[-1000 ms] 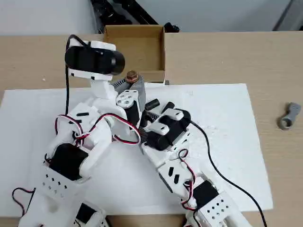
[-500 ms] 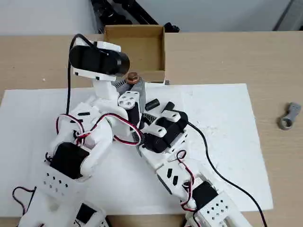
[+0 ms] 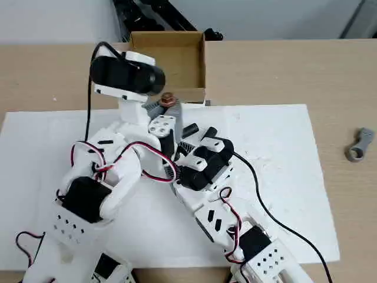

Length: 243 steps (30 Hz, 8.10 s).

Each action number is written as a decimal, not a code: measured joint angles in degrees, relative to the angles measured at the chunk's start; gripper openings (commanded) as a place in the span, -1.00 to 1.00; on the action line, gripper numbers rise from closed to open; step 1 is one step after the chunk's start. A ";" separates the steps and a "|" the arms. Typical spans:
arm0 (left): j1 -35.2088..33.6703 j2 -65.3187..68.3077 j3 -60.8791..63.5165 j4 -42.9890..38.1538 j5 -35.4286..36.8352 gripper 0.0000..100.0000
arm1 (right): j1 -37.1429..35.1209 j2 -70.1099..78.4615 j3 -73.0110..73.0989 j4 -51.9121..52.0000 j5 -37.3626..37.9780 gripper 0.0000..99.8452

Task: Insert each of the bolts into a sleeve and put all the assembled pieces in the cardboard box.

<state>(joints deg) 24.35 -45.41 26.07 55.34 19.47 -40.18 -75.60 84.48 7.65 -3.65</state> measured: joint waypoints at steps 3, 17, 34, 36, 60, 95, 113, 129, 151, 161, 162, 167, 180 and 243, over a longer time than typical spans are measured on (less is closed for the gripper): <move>-0.35 0.00 0.53 -0.09 0.00 -0.99 | 0.00 0.00 0.00 0.00 0.00 -0.99; -1.58 0.00 8.44 -7.12 -1.67 -0.99 | -0.18 0.00 0.00 0.00 0.00 -0.99; 0.53 0.00 8.70 -5.36 -2.73 -0.99 | 0.00 0.09 0.09 0.00 0.00 -0.99; 0.53 0.00 8.70 -5.36 -2.99 -0.99 | 0.00 0.09 0.09 0.00 0.00 -0.99; 0.35 0.00 0.88 10.02 -1.32 -0.61 | -0.18 0.00 -0.09 0.00 0.09 -1.00; -25.23 0.00 1.05 11.96 -21.98 -0.99 | 13.71 84.75 -75.34 1.76 -0.62 -0.99; -25.23 -0.09 1.58 12.48 -22.24 -0.99 | 22.15 115.52 -103.12 -0.79 -0.62 -0.98; -25.23 -0.09 1.58 15.03 -22.24 -0.99 | 22.07 115.96 -104.18 -0.88 -4.31 -0.67; -26.02 0.00 10.11 22.33 -21.98 -0.83 | 22.07 89.93 -104.35 44.92 -4.31 -0.67; -28.40 0.00 14.68 14.86 -29.71 -0.77 | 21.98 82.64 -104.44 69.01 -2.90 -0.67; -28.04 0.18 14.77 14.24 -30.95 -0.77 | 21.98 81.93 -104.44 71.38 -2.37 -0.67; -26.90 6.68 14.77 9.93 -35.16 -0.78 | 21.89 77.89 -104.53 82.90 -0.79 -0.67; -25.93 39.03 -6.07 13.01 -48.18 -0.78 | 27.08 58.99 -84.48 87.21 12.22 -0.67; -28.04 66.81 -19.78 14.15 -47.91 -0.99 | 16.00 24.44 -41.49 64.97 -15.30 -0.67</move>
<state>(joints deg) -3.69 21.41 6.29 69.49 -28.44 -24.18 -51.16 42.99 72.62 -18.95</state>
